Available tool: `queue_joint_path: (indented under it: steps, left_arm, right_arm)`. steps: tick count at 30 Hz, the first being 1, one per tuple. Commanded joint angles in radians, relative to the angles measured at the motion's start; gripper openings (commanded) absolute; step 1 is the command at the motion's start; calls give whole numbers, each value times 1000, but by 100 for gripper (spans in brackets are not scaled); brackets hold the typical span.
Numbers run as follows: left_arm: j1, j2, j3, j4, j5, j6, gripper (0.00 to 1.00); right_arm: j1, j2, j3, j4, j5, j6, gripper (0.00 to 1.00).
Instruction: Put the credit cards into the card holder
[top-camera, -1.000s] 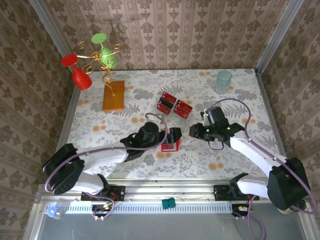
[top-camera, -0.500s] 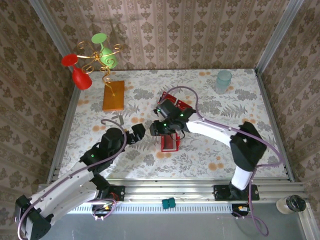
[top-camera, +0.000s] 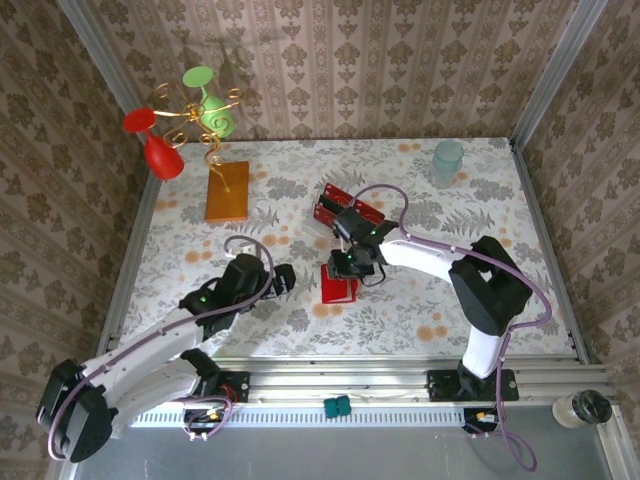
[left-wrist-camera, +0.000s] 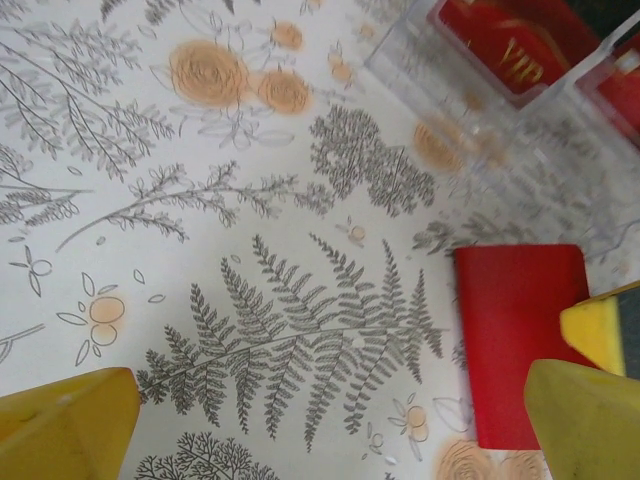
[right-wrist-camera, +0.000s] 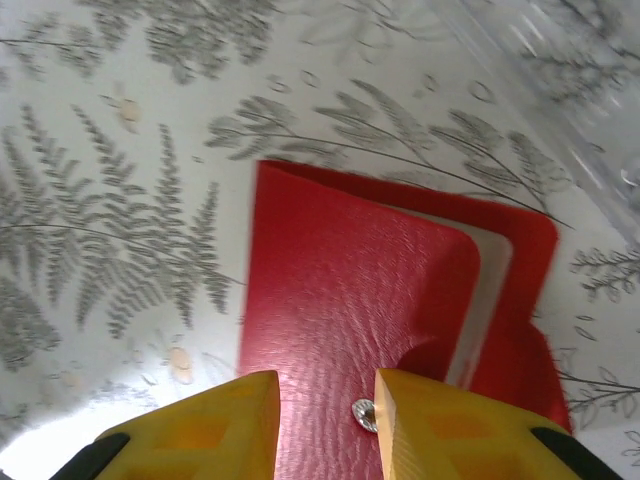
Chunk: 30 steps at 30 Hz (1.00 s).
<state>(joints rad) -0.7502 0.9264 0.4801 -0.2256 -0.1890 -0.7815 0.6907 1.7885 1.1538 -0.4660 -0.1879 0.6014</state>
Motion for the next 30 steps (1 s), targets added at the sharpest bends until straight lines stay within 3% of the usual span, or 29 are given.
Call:
queue_joint_path:
  steps: [1,17,30]
  left_arm:
    - [6,70,51,54,52,65,100]
    - [-62,502,248,104,118,218,100]
    - [-92,617,266,139,122,225,100]
  right_arm:
    - [-3,-36,-48,44,13,1,32]
    - [-7,-75,-183,153,-2,46,31]
    - [-8,-88,-193,170,-13,52,31]
